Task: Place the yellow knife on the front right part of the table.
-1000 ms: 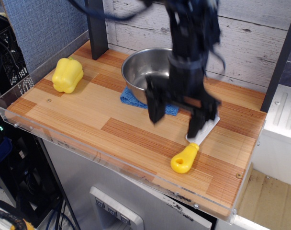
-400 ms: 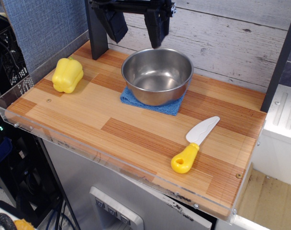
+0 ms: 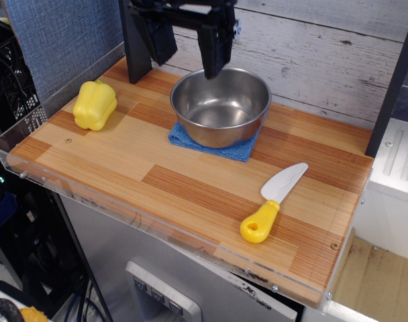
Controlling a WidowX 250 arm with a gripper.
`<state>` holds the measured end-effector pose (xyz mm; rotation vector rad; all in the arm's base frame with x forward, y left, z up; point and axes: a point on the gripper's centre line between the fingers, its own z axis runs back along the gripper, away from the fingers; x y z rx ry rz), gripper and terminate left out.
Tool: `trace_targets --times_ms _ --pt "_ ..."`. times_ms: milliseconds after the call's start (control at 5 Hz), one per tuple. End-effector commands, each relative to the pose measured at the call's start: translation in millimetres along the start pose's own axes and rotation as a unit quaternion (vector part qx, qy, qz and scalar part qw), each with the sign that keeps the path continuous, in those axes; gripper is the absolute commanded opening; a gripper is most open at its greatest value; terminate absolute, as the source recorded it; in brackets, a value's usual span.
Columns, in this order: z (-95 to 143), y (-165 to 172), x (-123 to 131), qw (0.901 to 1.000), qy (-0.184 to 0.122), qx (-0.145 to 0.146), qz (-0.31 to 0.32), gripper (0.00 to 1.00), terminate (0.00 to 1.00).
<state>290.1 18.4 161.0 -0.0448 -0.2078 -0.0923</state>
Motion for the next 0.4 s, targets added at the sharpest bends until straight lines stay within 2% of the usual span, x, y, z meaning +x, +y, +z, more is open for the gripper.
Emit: trace_targets --times_ms 0,200 --pt "8.5 6.1 -7.0 0.9997 -0.015 0.019 -0.009 1.00 0.00" --pt "8.5 6.1 -7.0 0.9997 -0.015 0.019 -0.009 1.00 1.00"
